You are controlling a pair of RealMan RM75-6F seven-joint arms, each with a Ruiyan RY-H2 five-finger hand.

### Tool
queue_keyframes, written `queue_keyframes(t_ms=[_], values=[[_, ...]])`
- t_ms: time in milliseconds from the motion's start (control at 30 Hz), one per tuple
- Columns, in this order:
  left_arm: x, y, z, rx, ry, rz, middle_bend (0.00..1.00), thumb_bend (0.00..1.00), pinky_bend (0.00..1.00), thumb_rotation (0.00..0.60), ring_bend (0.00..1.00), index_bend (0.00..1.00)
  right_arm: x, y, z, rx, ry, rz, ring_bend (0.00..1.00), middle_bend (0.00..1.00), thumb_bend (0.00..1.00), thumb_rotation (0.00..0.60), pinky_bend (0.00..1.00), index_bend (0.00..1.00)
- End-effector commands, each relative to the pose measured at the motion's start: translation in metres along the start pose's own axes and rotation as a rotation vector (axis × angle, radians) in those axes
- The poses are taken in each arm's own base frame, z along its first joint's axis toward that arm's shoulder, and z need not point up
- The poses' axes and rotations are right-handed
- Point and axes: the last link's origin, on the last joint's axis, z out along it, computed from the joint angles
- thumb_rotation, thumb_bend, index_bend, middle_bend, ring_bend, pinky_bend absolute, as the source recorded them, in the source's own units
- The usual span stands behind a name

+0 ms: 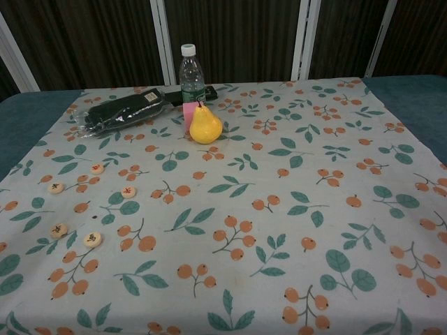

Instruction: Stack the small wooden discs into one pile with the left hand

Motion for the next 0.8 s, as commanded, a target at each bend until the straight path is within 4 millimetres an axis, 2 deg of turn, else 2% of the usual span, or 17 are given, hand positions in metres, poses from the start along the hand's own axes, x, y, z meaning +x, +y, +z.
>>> queue_keyframes(t_ms=[33,167,233,267,300,333,400,433,500,633,800], values=[[-0.001,0.000,0.000,-0.001,-0.001,-0.002,0.00,0.40,0.00,0.600,0.00,0.00,0.000,0.000,0.000,0.002,0.000,0.002,0.00,0.00,0.10,0.600,0.00,0.00],[-0.004,0.001,0.005,-0.003,0.001,-0.013,0.00,0.40,0.01,0.600,0.00,0.00,0.000,0.000,0.000,0.001,-0.002,0.001,0.00,0.00,0.10,0.600,0.00,0.00],[-0.006,0.004,0.012,-0.012,0.048,-0.020,0.09,0.40,0.26,0.600,0.11,0.00,0.000,0.000,0.000,0.002,0.000,0.001,0.00,0.00,0.10,0.600,0.00,0.00],[-0.010,0.006,0.016,-0.019,0.068,-0.033,0.21,0.40,0.46,0.600,0.24,0.02,0.000,0.000,0.000,0.003,-0.002,0.001,0.00,0.00,0.10,0.600,0.00,0.00],[-0.014,0.006,0.019,-0.021,0.070,-0.049,0.41,0.40,0.72,0.600,0.45,0.04,0.000,0.000,0.001,0.002,-0.004,0.000,0.00,0.00,0.10,0.600,0.00,0.00],[-0.018,0.007,0.022,-0.024,0.066,-0.066,0.61,0.40,0.89,0.600,0.65,0.08,0.000,0.000,0.001,0.003,-0.005,0.001,0.00,0.00,0.10,0.600,0.00,0.00],[-0.028,0.005,0.032,-0.022,0.051,-0.093,0.86,0.40,1.00,0.600,0.89,0.16,-0.001,0.000,0.002,0.003,-0.007,0.000,0.00,0.00,0.10,0.600,0.00,0.00],[-0.032,0.004,0.037,-0.015,0.045,-0.101,0.94,0.41,1.00,0.600,0.95,0.20,-0.001,-0.001,0.003,0.004,-0.009,-0.002,0.00,0.00,0.10,0.600,0.00,0.00],[-0.041,0.004,0.050,-0.002,0.041,-0.133,0.99,0.42,1.00,0.600,1.00,0.26,-0.003,-0.002,0.004,0.006,-0.015,-0.007,0.00,0.00,0.10,0.600,0.00,0.00],[-0.058,0.002,0.067,0.038,0.033,-0.198,1.00,0.43,1.00,0.600,1.00,0.33,-0.005,-0.003,0.005,0.003,-0.020,-0.015,0.00,0.00,0.10,0.600,0.00,0.00],[-0.073,0.000,0.080,0.083,0.013,-0.211,1.00,0.43,1.00,0.600,1.00,0.33,-0.005,-0.003,0.007,-0.004,-0.019,-0.017,0.00,0.00,0.10,0.600,0.00,0.00]])
